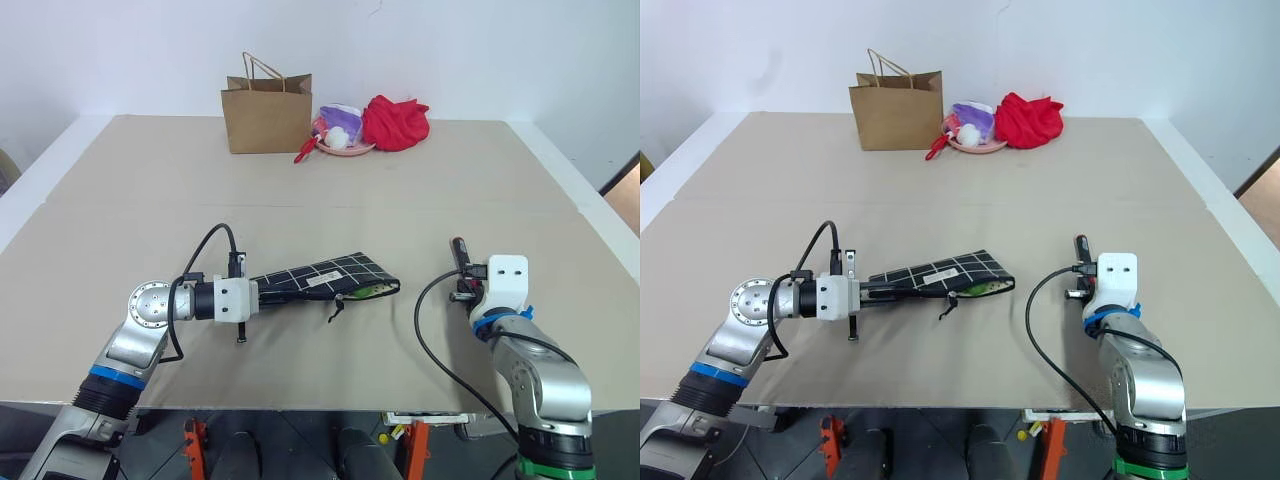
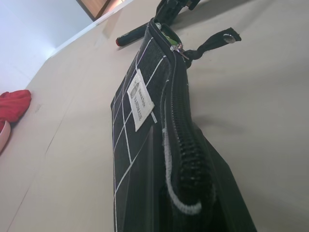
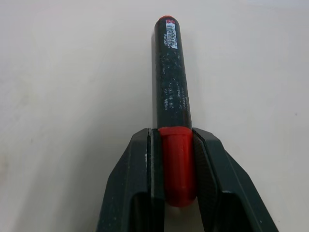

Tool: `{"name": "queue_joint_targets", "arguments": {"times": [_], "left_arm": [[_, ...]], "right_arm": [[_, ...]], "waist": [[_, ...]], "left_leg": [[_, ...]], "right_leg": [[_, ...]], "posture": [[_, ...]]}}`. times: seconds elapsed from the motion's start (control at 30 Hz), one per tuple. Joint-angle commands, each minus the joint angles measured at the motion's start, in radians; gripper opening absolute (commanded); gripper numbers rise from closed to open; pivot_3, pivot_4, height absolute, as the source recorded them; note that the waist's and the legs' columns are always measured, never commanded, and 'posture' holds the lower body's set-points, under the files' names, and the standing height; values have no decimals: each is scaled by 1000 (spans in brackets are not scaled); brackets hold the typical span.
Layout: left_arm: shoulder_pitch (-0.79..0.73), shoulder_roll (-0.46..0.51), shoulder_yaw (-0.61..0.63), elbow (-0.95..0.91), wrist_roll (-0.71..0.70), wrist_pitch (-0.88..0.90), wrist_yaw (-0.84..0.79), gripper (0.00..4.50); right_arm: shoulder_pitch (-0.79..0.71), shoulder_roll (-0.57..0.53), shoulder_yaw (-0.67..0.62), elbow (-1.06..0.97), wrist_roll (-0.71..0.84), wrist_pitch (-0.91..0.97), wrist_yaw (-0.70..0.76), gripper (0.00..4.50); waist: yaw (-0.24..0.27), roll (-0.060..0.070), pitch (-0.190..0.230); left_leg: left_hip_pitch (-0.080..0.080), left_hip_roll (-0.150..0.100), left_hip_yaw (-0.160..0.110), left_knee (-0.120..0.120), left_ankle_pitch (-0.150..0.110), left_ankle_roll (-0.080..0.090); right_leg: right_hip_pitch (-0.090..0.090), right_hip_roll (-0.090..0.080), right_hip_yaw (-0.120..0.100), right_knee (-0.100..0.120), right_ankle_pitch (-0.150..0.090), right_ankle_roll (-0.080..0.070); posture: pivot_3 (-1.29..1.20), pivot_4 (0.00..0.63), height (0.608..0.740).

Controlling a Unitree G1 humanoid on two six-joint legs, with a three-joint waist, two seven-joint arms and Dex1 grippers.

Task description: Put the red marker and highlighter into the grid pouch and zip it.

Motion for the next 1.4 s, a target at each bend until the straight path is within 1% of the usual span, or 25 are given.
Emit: {"name": "queue_joint_targets", "arguments": {"times": [0.03,0.13,0.17,0.23,0.3,0.37,0.43,0.57,0.67,0.9,1.03,1.17,1.4], "left_arm": [[-14,6,18,-17,-14,-12,4,0],[-22,5,19,-10,-20,-9,1,0],[-25,5,19,-6,-22,-10,-3,0],[-31,4,18,1,-25,-13,-9,0],[-35,2,18,5,-28,-15,-14,0],[-39,-1,17,7,-31,-16,-18,0],[-39,-4,16,7,-30,-18,-20,0],[-30,-7,13,1,-28,-20,-18,0],[-24,-9,13,-5,-26,-18,-14,0],[-26,-7,16,-1,-23,-18,-11,0],[-26,-9,16,-5,-22,-15,-7,0],[-22,-10,14,-11,-22,-15,-4,0],[-15,-9,11,-12,-19,-17,0,0]], "right_arm": [[34,-70,33,-50,6,3,96,536],[4,-237,54,-124,94,-130,384,536],[-10,-294,43,-137,150,-158,499,536],[-24,-400,16,-150,265,-196,718,536],[-38,-480,-20,-141,371,-166,856,536],[-52,-550,-50,-124,471,-116,966,536],[-40,-607,-58,-121,538,-82,1050,536],[9,-681,-41,-130,574,-48,1131,536],[26,-694,-13,-123,559,-46,1129,536],[6,-677,60,-100,527,-51,1100,536],[-33,-666,100,-76,510,-26,1061,536],[-64,-667,95,-59,541,38,1034,536],[-82,-695,92,-34,519,33,1048,536]], "waist": [[0,0,0],[-5,4,3],[-7,7,5],[-11,8,6],[-11,9,6],[-9,9,7],[-8,8,7],[-6,8,7],[-7,8,7],[-7,8,7],[-7,8,7],[-6,8,7],[-6,8,7]], "left_leg": [[0,0,0,0,0,0],[-1,0,1,0,0,0],[-1,0,1,0,0,0],[0,0,1,0,0,0],[1,0,0,-1,0,1],[1,0,0,-1,0,1],[0,0,0,-1,0,1],[0,0,0,0,0,1],[0,0,0,0,0,1],[0,0,0,1,0,1],[0,0,0,1,0,1],[-1,0,0,1,0,1],[-1,0,0,1,0,1]], "right_leg": [[0,0,0,0,0,0],[0,0,0,0,0,1],[-1,0,1,0,0,0],[-1,0,2,0,0,0],[-1,1,1,0,1,1],[0,1,0,0,1,3],[0,0,0,0,1,4],[0,0,0,0,1,4],[-1,0,0,0,1,4],[-1,0,1,0,1,3],[-1,0,0,0,1,4],[-1,0,0,0,2,5],[-1,0,0,0,2,5]], "posture": [[0,150,740],[0,150,740],[0,150,740],[0,150,740],[0,150,740],[0,150,740],[0,150,740],[0,150,740],[0,150,740],[0,150,740],[0,150,740],[0,150,740],[0,150,740]]}}
